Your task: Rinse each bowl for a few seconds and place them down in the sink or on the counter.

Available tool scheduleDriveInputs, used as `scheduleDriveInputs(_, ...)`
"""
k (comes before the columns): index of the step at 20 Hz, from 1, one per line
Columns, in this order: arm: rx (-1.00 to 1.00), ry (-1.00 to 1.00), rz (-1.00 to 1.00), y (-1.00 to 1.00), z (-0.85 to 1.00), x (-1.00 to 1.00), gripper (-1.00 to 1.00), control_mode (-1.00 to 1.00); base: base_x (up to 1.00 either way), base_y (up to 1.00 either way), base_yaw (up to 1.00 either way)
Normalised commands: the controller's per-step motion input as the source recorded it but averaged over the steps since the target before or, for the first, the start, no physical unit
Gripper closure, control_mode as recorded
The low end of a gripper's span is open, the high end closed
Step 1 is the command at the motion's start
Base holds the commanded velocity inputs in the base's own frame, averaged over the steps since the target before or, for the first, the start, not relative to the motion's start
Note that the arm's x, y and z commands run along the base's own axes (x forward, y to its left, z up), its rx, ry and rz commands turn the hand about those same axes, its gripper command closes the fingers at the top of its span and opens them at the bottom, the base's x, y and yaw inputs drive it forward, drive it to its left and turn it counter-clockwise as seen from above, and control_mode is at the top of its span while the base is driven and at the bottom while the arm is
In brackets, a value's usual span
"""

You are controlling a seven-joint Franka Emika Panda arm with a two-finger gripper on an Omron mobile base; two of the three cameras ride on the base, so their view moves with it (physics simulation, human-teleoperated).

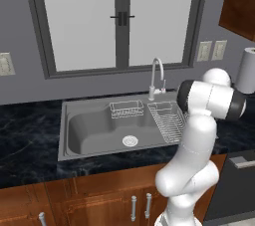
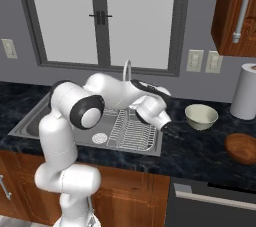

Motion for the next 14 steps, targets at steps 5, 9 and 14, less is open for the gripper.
scheduleDriveInputs(5, 0.0, -0.03, 0.02, 0.0, -0.07, 0.19, -1.0, -1.0, 0.0, 0.0, 0.0)
scheduleDriveInputs(9, 0.0, 0.0, 0.0, 0.0, 0.0, 0.23, -1.0, -1.0, 0.0, 0.0, 0.0)
scheduleDriveInputs(14, 0.0, 0.02, 0.0, 0.04, 0.0, 0.25, -1.0, -1.0, 0.0, 0.0, 0.0)
